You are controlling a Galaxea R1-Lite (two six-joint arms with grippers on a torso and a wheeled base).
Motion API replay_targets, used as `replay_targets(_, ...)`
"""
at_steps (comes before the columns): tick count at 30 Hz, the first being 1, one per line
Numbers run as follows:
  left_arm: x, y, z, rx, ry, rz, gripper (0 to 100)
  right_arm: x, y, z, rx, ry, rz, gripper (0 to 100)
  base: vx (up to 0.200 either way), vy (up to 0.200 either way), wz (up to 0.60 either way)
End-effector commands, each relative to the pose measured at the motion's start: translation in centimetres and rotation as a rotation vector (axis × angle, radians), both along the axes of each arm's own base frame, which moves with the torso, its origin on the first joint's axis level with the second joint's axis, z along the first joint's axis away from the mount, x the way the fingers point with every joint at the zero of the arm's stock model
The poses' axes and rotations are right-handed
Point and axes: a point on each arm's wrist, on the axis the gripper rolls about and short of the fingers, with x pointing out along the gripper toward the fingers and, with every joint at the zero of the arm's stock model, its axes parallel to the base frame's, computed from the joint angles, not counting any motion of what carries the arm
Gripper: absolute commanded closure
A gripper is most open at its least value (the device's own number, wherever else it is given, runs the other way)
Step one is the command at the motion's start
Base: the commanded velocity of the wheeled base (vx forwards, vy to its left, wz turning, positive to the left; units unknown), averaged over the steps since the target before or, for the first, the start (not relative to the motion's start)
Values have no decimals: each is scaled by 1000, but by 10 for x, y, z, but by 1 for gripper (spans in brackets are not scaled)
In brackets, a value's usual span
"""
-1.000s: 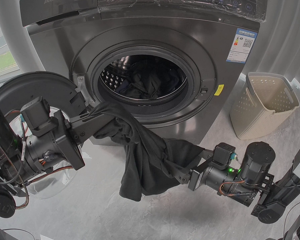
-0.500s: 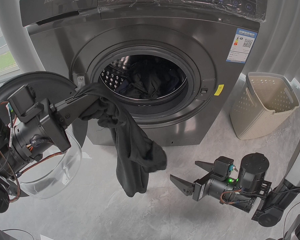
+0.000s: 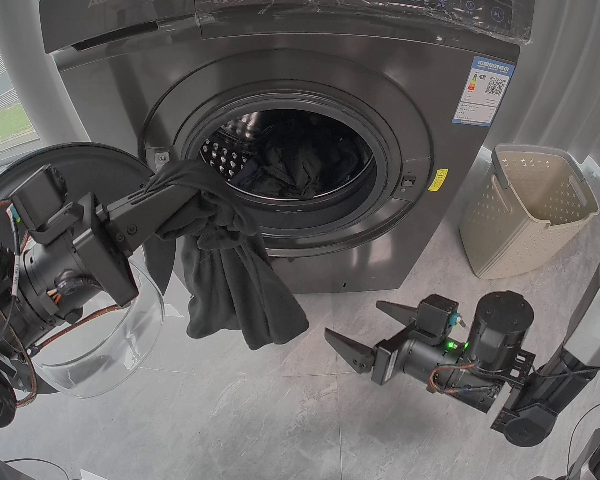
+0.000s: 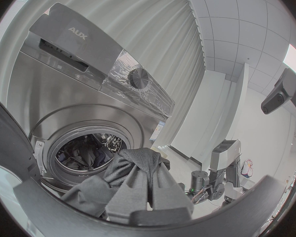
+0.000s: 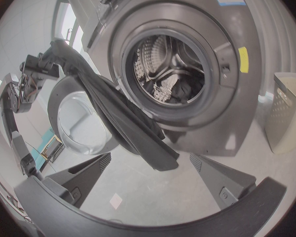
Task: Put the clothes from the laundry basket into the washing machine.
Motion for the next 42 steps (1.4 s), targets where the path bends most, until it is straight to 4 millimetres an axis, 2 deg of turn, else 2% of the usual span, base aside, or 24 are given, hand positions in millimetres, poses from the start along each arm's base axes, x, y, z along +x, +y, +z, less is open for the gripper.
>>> replay_targets(1, -7, -2, 2, -3, -11, -31, 100, 20, 19, 13, 46, -87, 28, 0, 0, 0, 0)
replay_targets(6, -12, -4, 3, -8, -21, -51, 100, 33, 32, 10, 61, -106, 33, 0, 0, 0, 0)
replay_targets(14, -11, -4, 4, -10, -25, -49, 100, 32, 38, 11, 74, -123, 114, 0, 0, 0, 0)
replay_targets(19, -12, -4, 3, -8, -24, -52, 100, 41, 46, 19, 107, -164, 119, 0, 0, 0, 0)
replay_targets(30, -14, -3, 2, -5, -21, -56, 100, 39, 60, 22, 115, -194, 177, 0, 0, 0, 0)
replay_targets(39, -17, -5, 1, -15, -37, -72, 100, 72, 88, 13, 147, -251, 169, 0, 0, 0, 0)
replay_targets(42, -17, -5, 1, -18, -39, -72, 100, 77, 93, 14, 159, -265, 168, 0, 0, 0, 0)
